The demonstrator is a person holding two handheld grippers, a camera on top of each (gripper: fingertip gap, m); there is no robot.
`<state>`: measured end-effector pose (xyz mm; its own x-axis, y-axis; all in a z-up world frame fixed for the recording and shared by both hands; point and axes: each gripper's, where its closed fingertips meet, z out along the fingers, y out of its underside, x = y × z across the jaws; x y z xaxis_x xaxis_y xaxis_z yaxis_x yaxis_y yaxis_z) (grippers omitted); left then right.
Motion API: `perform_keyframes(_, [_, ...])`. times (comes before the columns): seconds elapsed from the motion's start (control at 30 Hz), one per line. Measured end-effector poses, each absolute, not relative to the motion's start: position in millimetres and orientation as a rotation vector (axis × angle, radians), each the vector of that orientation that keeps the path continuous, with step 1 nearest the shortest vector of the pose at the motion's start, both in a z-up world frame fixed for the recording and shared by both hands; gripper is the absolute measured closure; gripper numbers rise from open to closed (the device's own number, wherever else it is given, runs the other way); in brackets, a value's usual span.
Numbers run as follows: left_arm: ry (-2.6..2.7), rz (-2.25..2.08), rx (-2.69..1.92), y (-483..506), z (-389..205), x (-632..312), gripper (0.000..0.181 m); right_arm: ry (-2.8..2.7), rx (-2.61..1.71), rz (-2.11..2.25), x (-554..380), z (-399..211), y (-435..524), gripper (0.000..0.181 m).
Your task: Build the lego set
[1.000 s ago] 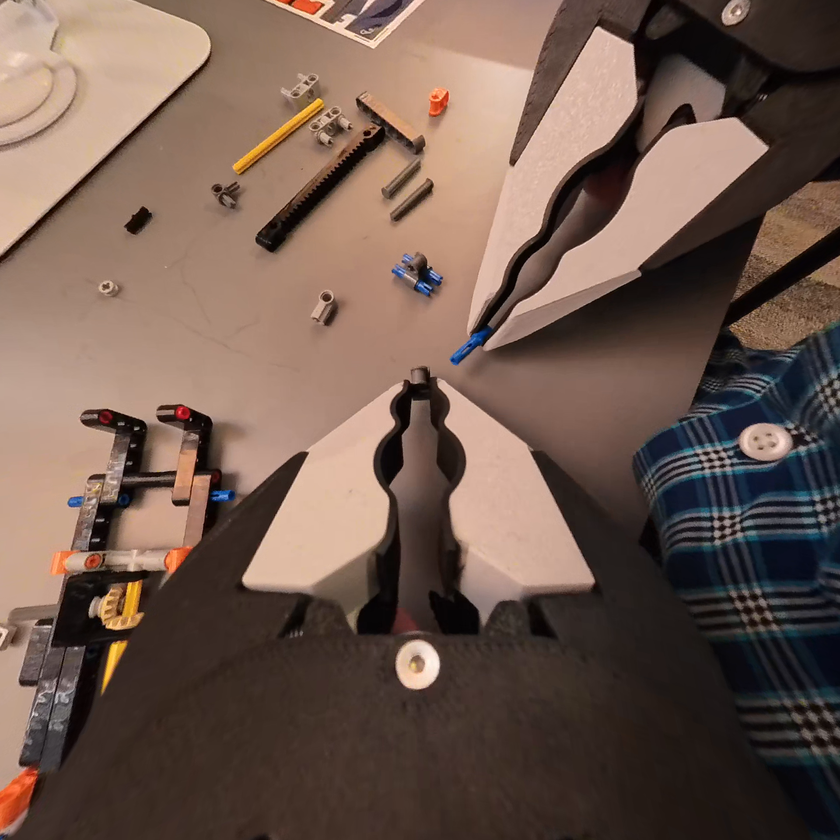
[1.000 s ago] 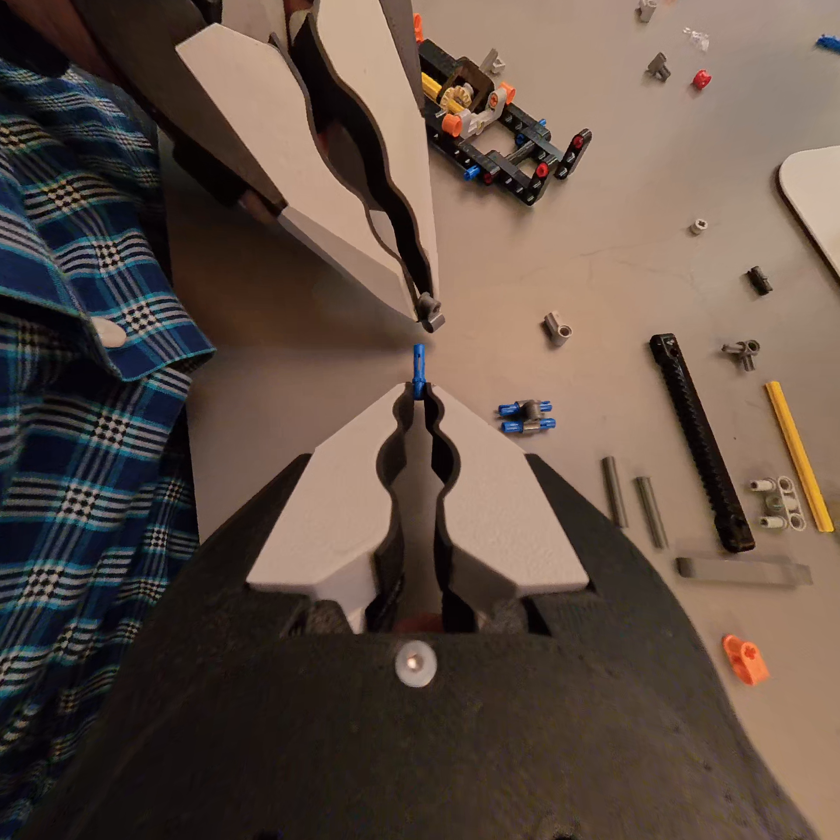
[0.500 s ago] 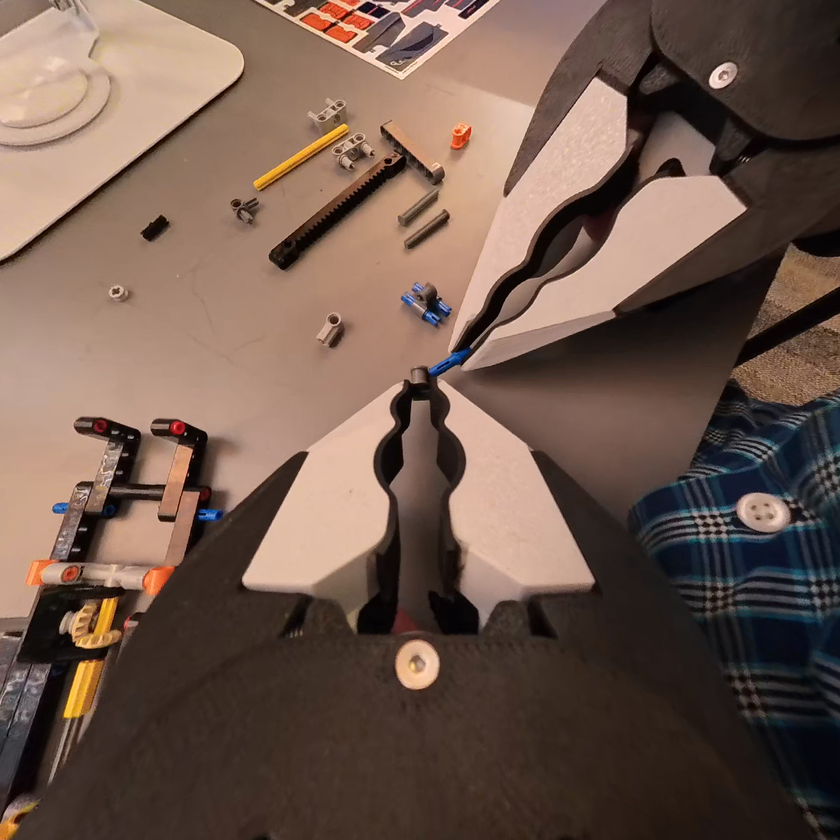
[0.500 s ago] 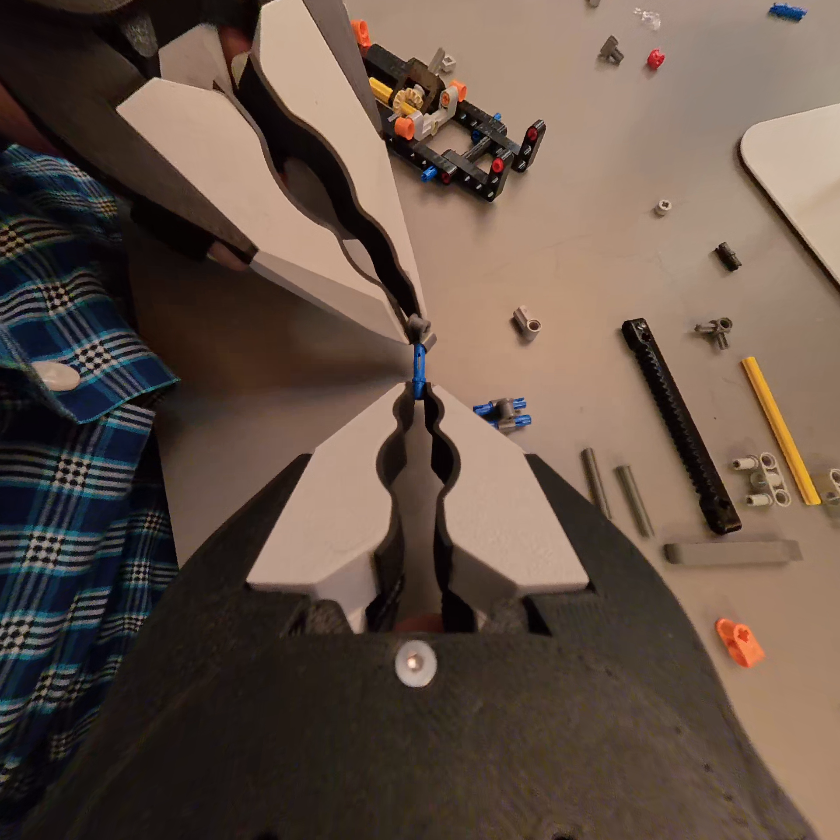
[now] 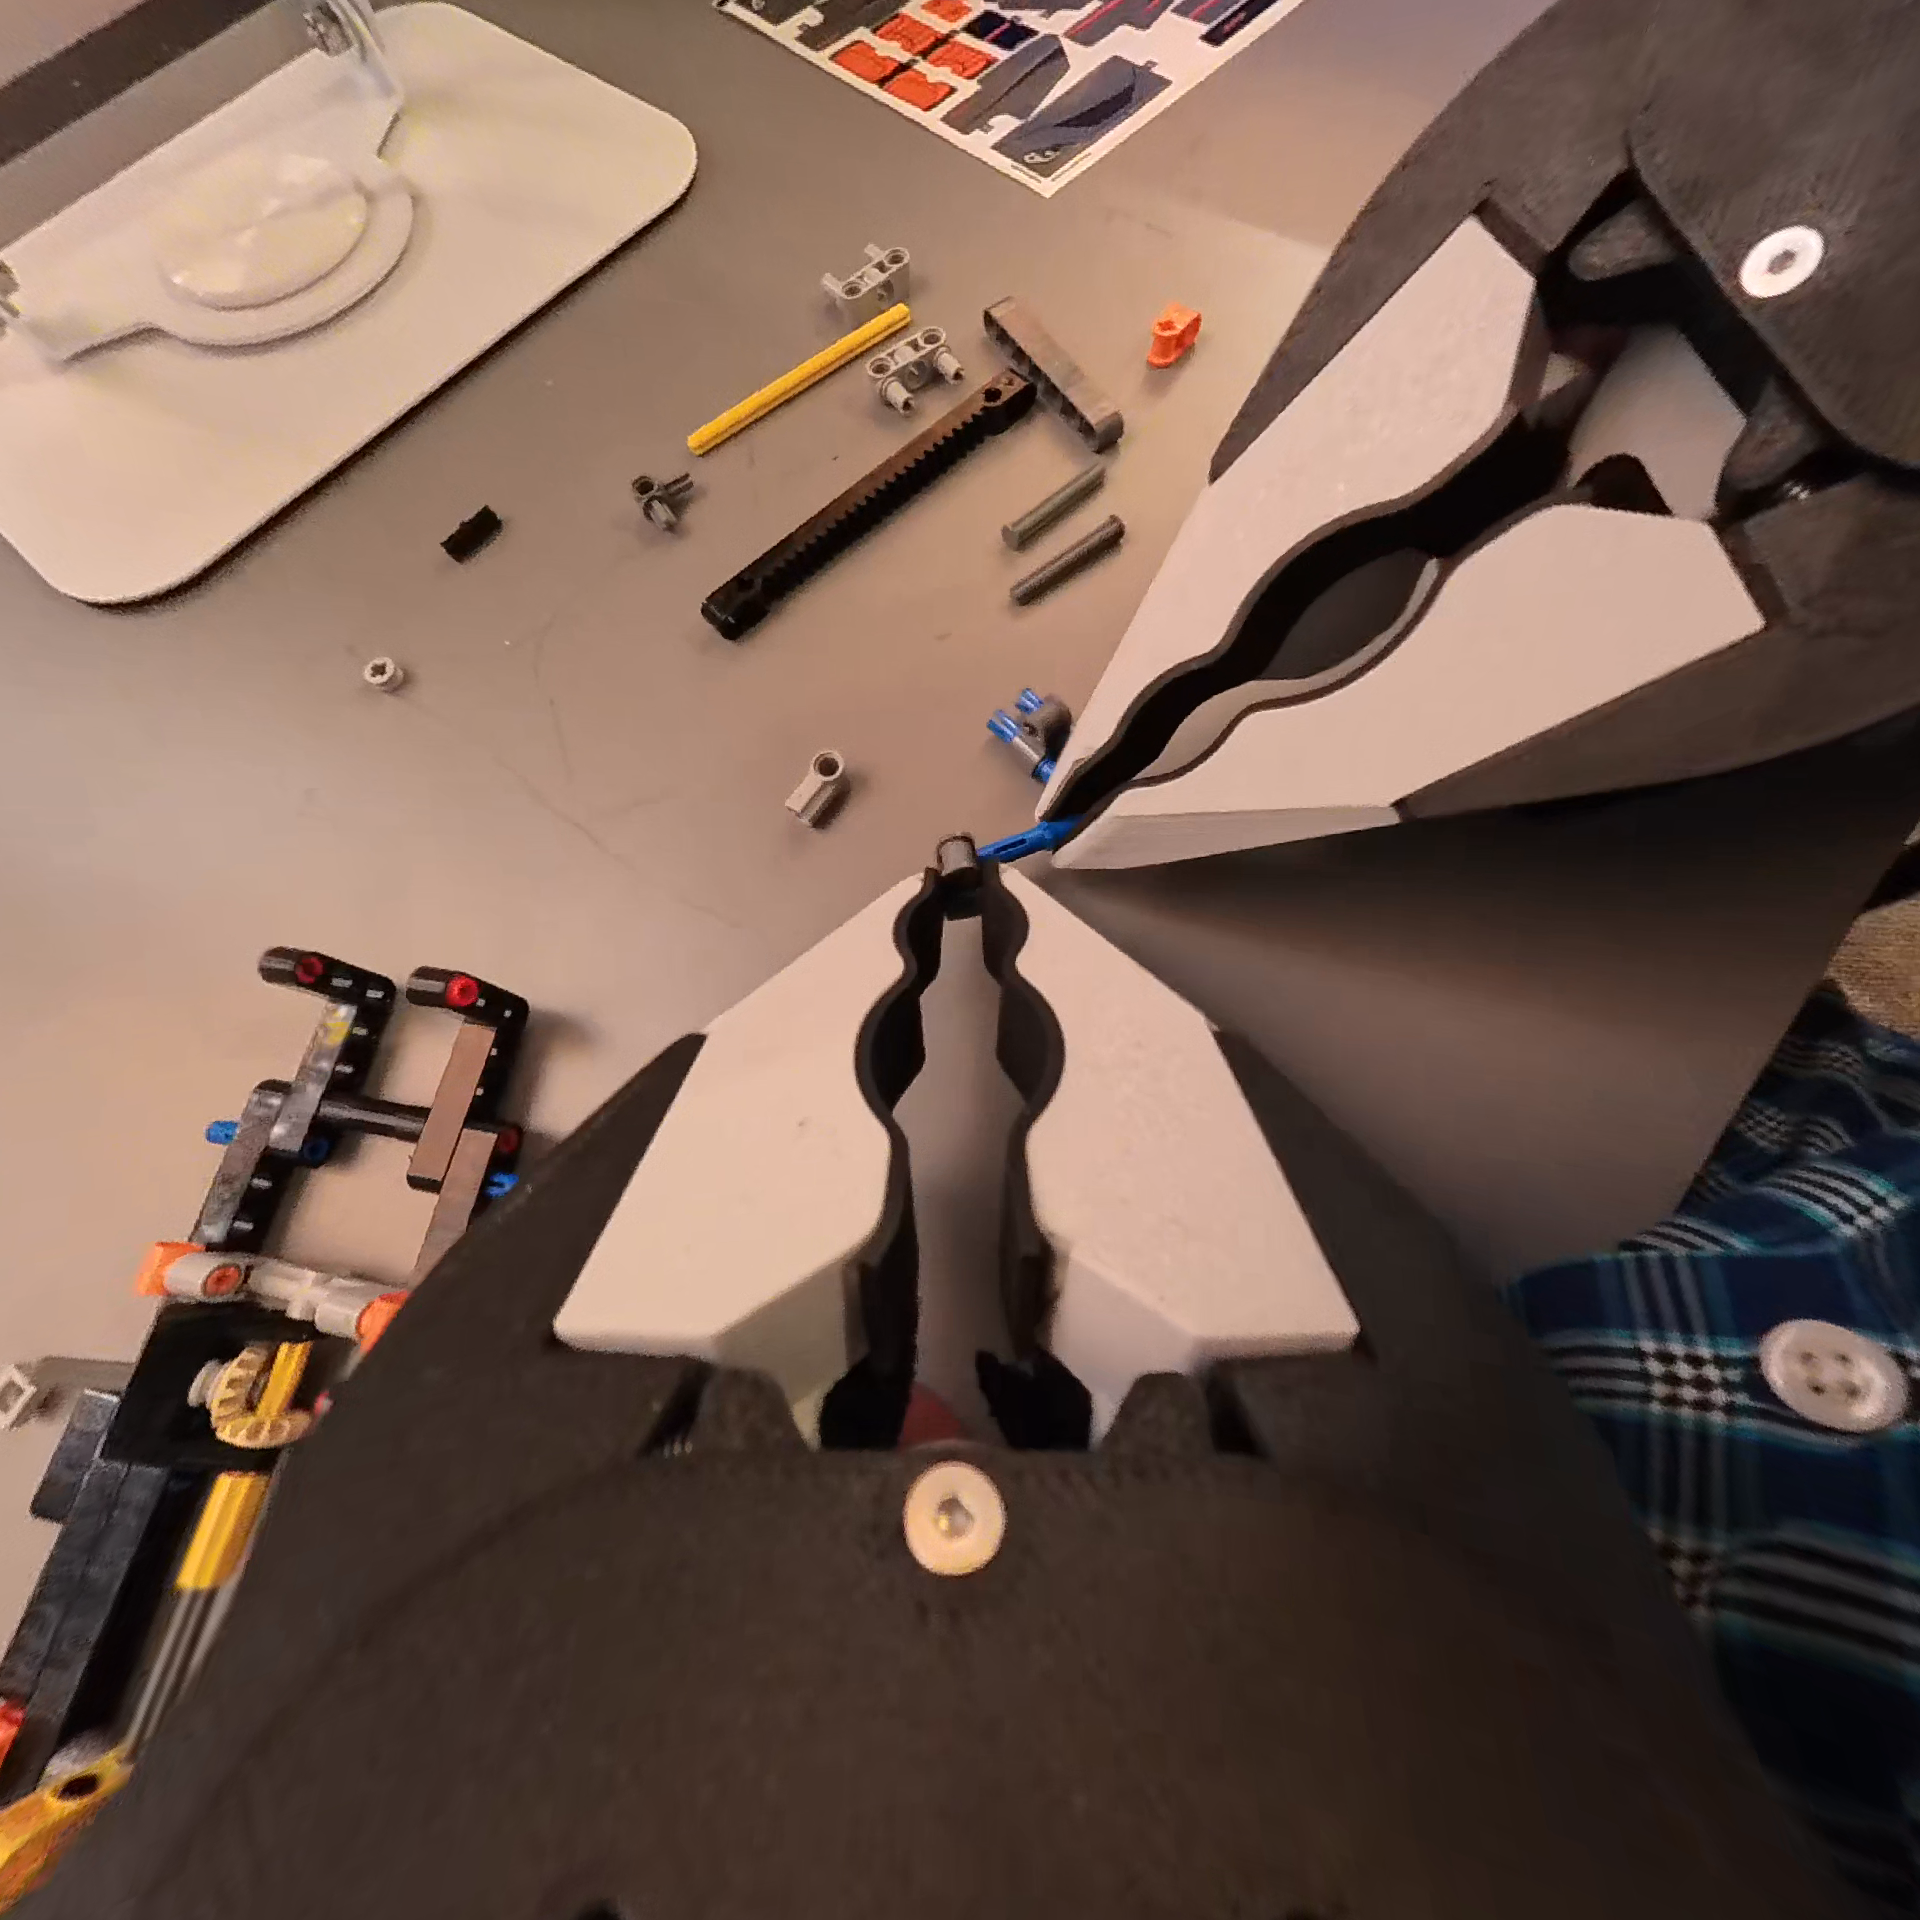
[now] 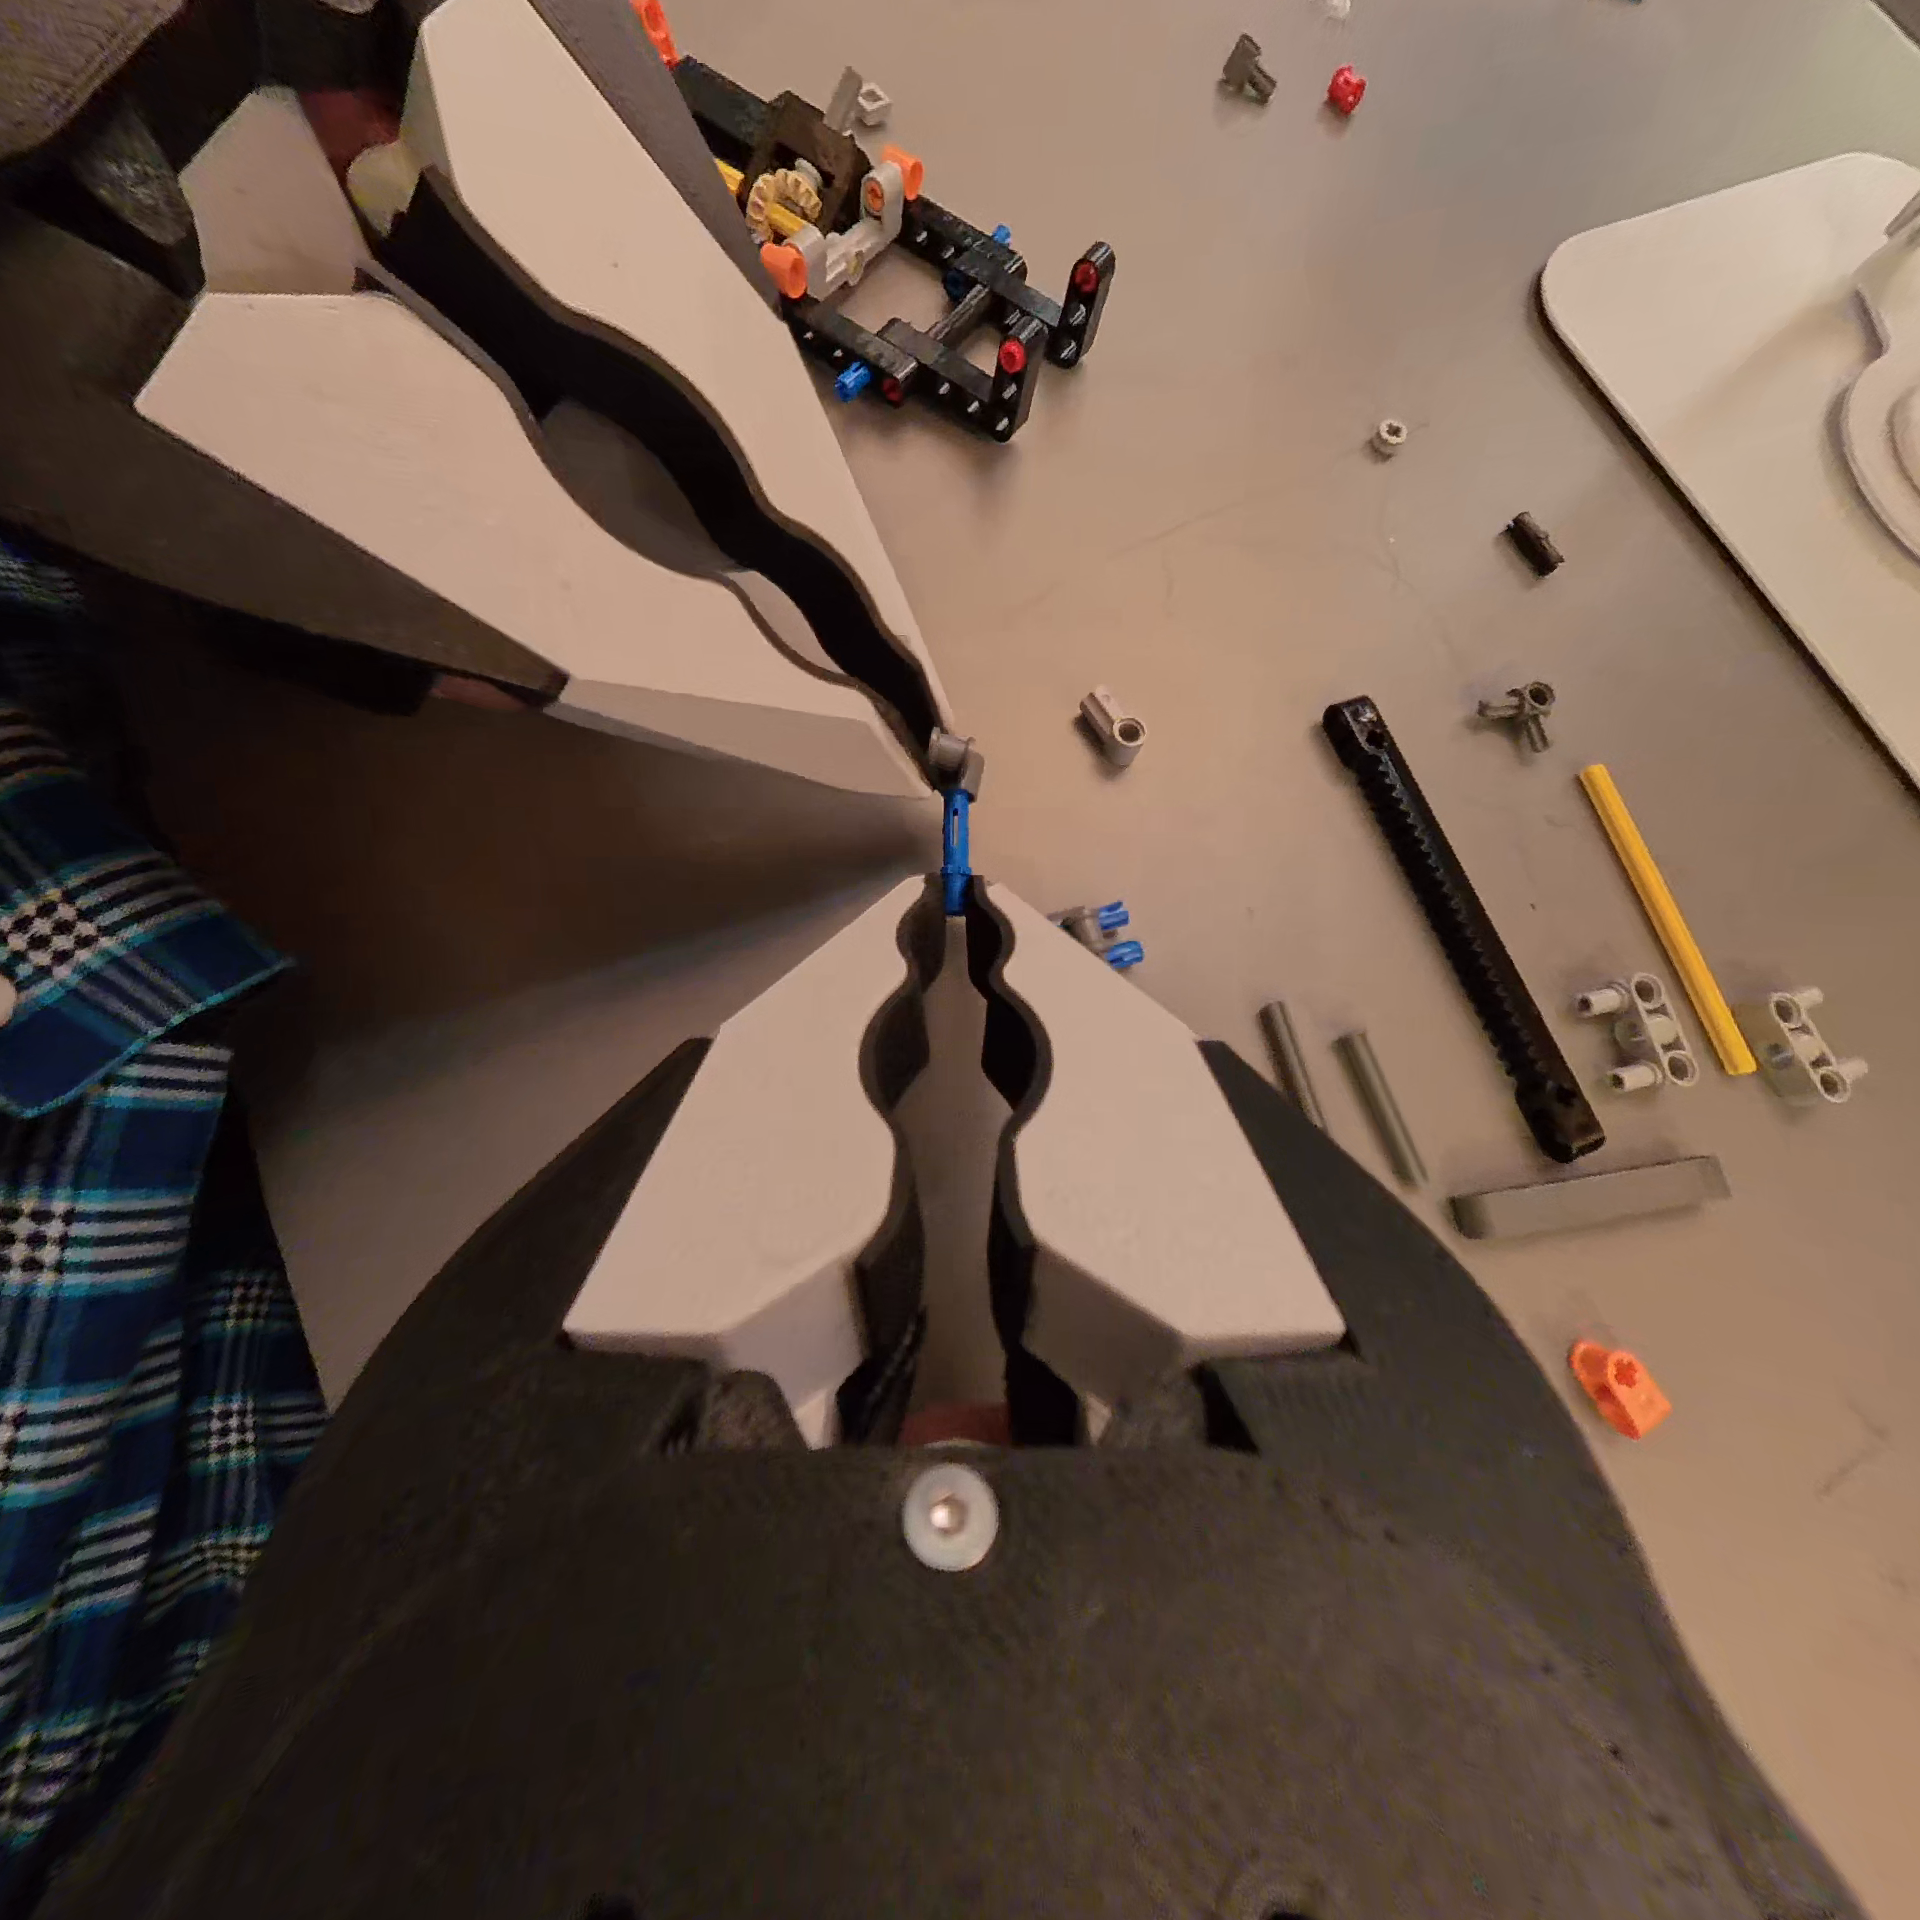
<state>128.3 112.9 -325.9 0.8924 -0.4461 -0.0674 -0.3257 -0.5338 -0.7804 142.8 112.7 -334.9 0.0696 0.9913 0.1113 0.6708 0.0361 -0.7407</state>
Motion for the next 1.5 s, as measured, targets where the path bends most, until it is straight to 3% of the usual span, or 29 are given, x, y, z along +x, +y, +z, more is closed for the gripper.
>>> perform_keyframes(0.03, [0.538, -0.180, -2.179, 113, -325, 128, 0.176, -1.663, -1.695, 0.620, 142, -335, 113, 0.180])
perform_keyframes(1.5, [0.601, -0.253, -2.214, 104, -332, 139, 0.181, -1.770, -1.560, 0.467, 136, -338, 111, 0.181])
